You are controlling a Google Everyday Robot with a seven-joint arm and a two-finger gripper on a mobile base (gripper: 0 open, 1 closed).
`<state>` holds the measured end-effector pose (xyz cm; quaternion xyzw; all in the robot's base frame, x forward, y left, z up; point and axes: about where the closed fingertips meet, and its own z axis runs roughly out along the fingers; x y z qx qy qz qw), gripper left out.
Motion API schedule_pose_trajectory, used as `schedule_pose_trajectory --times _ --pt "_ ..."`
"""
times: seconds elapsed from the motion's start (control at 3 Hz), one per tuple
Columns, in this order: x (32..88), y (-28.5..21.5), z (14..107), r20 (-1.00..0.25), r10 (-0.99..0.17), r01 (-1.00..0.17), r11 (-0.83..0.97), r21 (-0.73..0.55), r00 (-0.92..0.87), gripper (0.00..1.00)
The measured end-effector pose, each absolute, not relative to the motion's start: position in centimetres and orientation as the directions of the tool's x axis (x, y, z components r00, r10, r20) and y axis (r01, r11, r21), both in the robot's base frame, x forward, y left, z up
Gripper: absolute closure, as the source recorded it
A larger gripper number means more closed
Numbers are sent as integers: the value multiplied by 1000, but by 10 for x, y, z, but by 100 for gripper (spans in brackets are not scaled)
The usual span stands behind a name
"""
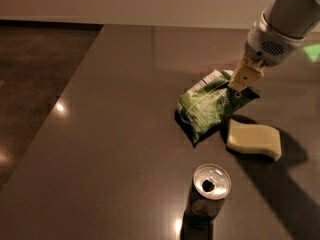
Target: Move green jalapeno chip bag near sponge
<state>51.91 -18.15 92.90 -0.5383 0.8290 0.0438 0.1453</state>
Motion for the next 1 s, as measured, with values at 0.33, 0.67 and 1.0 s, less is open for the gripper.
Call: schedule_pose_trajectory --times 0.33,0.67,1.0 --pt "514 -187 926 -273 -885 -908 411 -81 -377 30" --pt "516 -185 926 -278 -885 -907 411 -86 -375 6" --pt "516 -185 927 -280 -884 -907 411 -90 -374 0"
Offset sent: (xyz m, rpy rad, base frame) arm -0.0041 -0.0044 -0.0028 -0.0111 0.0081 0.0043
